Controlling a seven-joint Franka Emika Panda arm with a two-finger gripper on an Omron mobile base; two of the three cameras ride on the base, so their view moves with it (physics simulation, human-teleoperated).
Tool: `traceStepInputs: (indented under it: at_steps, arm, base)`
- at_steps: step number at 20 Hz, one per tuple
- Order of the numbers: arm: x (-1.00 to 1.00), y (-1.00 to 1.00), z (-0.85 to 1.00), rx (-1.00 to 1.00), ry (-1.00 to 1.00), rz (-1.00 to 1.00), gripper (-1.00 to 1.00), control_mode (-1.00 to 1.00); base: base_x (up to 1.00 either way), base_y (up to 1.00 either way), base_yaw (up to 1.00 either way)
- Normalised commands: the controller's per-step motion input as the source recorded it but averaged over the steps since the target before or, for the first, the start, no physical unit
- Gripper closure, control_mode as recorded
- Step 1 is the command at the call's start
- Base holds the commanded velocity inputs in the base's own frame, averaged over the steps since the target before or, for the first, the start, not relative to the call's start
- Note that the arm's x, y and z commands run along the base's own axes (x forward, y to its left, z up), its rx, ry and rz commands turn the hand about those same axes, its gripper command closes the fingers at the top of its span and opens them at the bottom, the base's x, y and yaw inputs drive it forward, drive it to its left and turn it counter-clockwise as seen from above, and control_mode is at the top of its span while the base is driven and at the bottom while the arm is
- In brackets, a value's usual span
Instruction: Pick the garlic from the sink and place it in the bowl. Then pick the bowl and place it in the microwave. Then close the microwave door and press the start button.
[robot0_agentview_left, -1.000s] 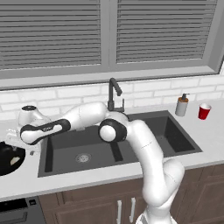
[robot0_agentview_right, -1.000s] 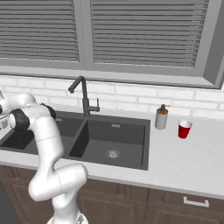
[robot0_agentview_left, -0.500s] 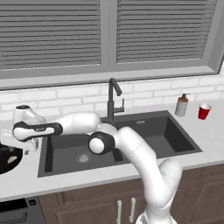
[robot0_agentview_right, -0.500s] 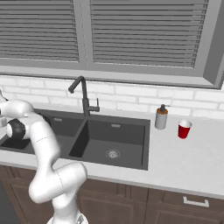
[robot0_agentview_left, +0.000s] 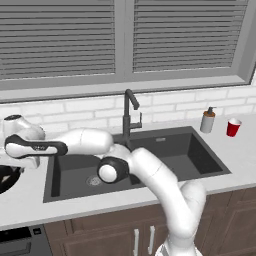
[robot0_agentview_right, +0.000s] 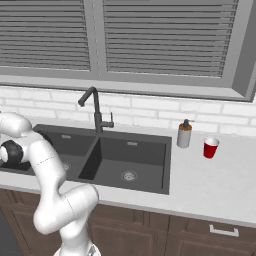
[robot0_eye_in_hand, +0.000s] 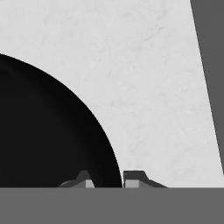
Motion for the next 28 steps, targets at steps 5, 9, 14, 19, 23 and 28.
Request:
traceStepInputs:
  at_steps: [5, 9, 14, 19, 23, 28]
  arm:
    - [-0.11, -0.99, -0.13, 0.27, -0.03, -0.02, 1.0, -1.0]
    - [-0.34, -0.92, -0.04, 0.3, -0.06, 0.0, 1.0, -1.0]
    - [-0.57, -0.78, 0.08, 0.21, -0.09, 0.0, 1.0, -1.0]
    - [-0.79, -0.87, 0.02, 0.12, -0.2, -0.01, 1.0, -1.0]
    - [-0.81, -0.92, 0.12, 0.09, -0.16, -0.03, 1.0, -1.0]
    - [-0.66, -0.92, 0.41, 0.11, -0.02, -0.06, 1.0, -1.0]
  base:
    - [0.0, 0.0, 0.0]
    - [0.0, 0.0, 0.0]
    - [0.0, 0.0, 0.0]
    - [0.0, 0.0, 0.0]
    - [0.0, 0.0, 0.0]
    - [0.0, 0.0, 0.0]
